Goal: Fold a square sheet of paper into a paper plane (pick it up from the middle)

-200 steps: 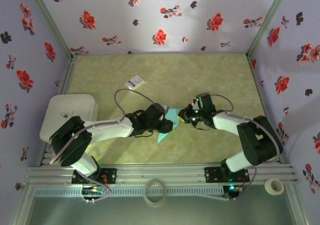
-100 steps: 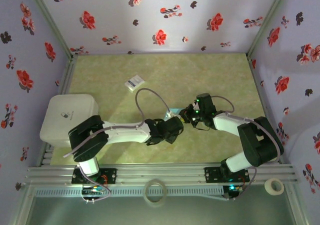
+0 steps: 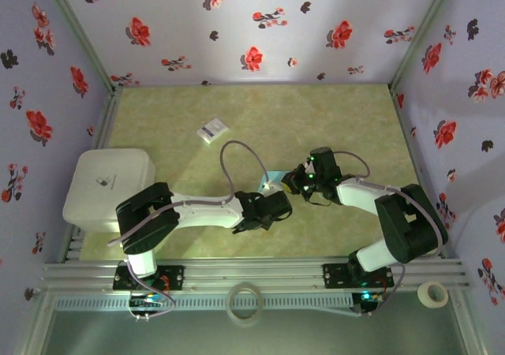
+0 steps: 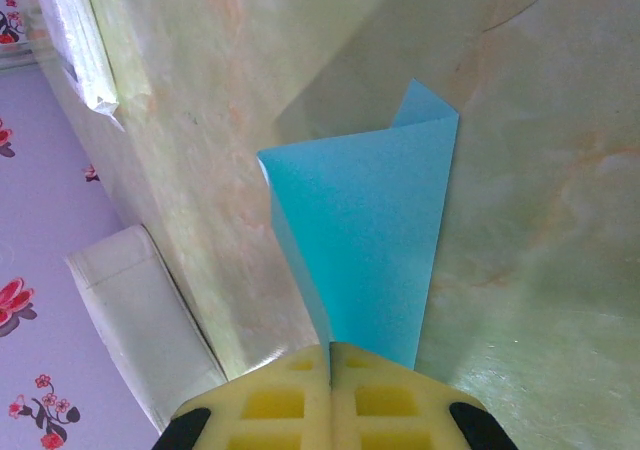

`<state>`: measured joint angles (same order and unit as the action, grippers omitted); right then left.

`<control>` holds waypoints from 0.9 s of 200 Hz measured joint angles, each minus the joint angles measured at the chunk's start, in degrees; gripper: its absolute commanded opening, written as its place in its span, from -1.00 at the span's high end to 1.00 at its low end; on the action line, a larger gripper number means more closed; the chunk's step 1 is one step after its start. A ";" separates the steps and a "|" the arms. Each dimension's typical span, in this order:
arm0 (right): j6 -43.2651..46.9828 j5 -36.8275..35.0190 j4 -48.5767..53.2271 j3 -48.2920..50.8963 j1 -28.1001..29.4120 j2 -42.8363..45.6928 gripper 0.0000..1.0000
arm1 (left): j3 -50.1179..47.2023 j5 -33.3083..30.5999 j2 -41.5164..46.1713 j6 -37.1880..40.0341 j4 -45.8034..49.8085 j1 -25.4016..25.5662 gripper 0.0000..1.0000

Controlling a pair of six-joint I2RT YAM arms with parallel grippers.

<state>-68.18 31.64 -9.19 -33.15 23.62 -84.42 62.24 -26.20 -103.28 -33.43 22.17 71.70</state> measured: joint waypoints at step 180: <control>-0.02 -0.02 -0.02 0.00 0.00 0.00 0.98 | 0.11 -0.83 -0.50 0.02 0.04 0.04 0.38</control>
<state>-68.20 31.62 -9.21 -33.15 23.62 -84.42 62.35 -27.03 -103.79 -33.41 22.22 71.75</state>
